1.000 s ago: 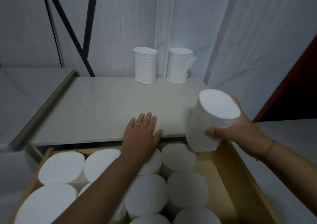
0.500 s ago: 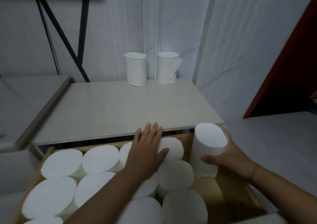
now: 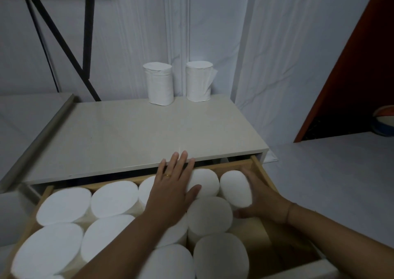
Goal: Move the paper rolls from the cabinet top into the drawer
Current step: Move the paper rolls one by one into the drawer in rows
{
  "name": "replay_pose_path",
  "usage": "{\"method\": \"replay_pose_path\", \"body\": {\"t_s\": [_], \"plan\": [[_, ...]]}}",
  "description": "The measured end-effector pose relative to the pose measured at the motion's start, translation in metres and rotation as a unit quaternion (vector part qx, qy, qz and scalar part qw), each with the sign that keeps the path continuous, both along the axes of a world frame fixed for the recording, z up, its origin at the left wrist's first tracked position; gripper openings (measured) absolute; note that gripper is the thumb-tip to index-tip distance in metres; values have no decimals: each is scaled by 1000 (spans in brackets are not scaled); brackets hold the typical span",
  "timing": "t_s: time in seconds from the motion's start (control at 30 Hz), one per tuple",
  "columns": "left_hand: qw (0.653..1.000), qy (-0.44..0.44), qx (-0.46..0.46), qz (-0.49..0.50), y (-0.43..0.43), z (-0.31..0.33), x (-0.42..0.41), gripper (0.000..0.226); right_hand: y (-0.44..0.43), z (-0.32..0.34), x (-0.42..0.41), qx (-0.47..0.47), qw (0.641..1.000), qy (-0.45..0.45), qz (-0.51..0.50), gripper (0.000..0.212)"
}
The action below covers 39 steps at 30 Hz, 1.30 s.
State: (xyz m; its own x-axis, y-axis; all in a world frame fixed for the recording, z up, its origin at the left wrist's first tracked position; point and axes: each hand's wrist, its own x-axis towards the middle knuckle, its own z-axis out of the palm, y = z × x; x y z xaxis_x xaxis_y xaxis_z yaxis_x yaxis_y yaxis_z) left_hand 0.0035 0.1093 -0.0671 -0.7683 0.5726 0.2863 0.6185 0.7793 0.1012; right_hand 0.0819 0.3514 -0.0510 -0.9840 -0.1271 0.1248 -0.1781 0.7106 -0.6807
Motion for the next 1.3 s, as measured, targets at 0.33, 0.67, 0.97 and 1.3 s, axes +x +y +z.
{"method": "replay_pose_path", "body": {"t_s": [0.33, 0.67, 0.97, 1.3], "plan": [[1000, -2, -4, 4, 0, -1, -1, 73, 3, 11, -2, 74, 996, -46, 16, 86], [1000, -2, 4, -2, -1, 1, 1, 71, 8, 20, -10, 107, 989, -90, -38, 84], [1000, -7, 0, 3, -1, 0, 1, 71, 24, 37, -24, 234, 968, -85, -8, 79], [1000, -10, 3, 2, -1, 2, 1, 68, 39, 26, -28, 221, 974, -37, -22, 81]]}}
